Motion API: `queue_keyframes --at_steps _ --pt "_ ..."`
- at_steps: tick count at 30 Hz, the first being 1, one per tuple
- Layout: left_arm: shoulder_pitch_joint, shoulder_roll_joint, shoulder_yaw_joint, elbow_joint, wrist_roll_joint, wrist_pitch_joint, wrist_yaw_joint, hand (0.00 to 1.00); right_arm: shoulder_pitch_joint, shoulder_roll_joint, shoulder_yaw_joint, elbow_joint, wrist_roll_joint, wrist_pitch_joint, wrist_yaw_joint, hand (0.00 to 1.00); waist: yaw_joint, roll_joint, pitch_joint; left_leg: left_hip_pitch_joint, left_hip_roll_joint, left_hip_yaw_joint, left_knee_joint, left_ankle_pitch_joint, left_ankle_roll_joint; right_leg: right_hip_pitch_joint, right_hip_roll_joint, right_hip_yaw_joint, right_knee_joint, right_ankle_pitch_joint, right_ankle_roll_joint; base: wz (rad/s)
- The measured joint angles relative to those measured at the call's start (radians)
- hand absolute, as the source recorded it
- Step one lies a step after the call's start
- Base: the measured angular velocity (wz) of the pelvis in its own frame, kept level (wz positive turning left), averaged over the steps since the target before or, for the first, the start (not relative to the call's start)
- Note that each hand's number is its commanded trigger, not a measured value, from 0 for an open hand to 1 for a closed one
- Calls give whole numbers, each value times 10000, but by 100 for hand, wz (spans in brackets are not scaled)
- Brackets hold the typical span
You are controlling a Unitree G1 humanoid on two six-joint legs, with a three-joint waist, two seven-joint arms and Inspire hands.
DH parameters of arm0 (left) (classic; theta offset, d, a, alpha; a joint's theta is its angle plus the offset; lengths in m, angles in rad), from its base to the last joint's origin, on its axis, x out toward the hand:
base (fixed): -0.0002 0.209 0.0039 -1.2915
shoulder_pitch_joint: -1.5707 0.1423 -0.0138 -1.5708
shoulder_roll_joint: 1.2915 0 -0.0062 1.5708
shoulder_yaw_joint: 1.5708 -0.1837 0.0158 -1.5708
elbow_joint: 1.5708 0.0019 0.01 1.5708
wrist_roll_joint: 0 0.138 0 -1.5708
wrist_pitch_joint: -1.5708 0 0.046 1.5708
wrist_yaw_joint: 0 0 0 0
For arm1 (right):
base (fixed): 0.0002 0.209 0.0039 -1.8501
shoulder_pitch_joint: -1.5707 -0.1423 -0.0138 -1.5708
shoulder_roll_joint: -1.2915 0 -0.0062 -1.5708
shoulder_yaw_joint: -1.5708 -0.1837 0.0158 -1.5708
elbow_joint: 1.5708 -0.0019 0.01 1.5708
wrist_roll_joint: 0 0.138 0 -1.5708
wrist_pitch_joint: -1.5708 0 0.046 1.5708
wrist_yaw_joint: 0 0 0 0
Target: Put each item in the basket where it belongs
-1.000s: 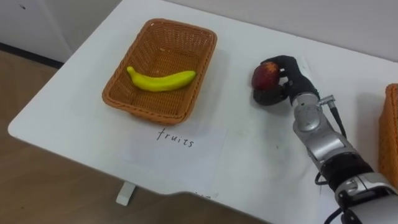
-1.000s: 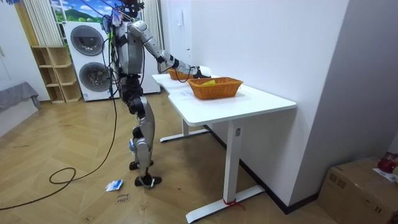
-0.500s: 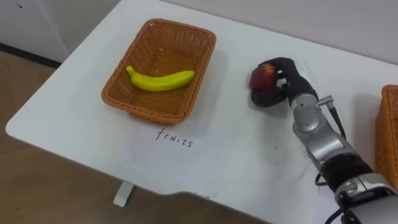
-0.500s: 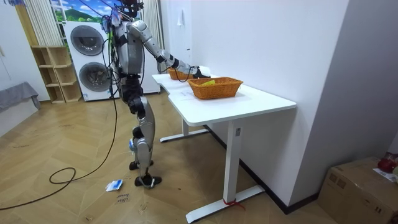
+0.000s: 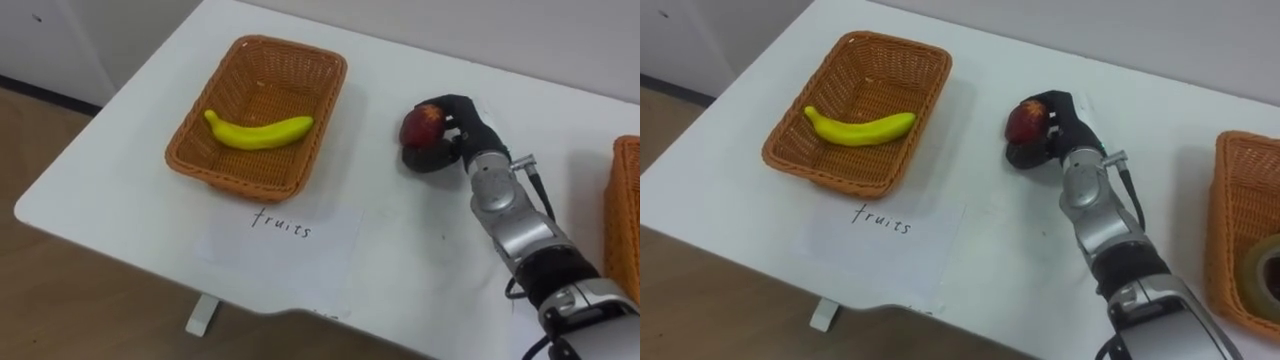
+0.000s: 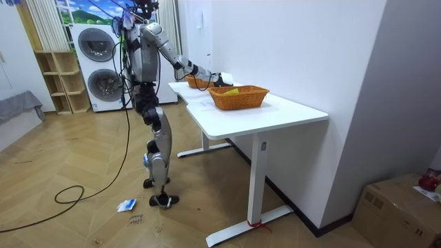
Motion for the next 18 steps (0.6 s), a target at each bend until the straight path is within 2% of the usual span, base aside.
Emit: queue_keyframes --at_steps 4,6,8,18 --pt "39 10 7 2 12 34 -17 0 7 3 -16 -950 -141 113 72 100 -33 1 -18 57 2 61 -3 1 1 48 4 23 -2 0 0 -1" --pt "158 10 123 3 11 39 -39 0 6 8 -21 -1534 -192 112 131 100 -50 -43 -59 202 4 72 -13 1 1 241 12 -3 -87 0 1 2" --pt "288 12 178 5 7 93 -63 0 20 13 -74 -1720 -184 124 260 100 -70 -82 -100 390 1 75 -35 1 1 460 12 -36 -169 0 2 5" --pt "670 7 220 -317 10 230 -128 0 38 24 -76 -2702 -32 231 529 100 -78 -209 -183 666 -4 77 -190 11 -8 779 19 -58 -167 -4 7 0"
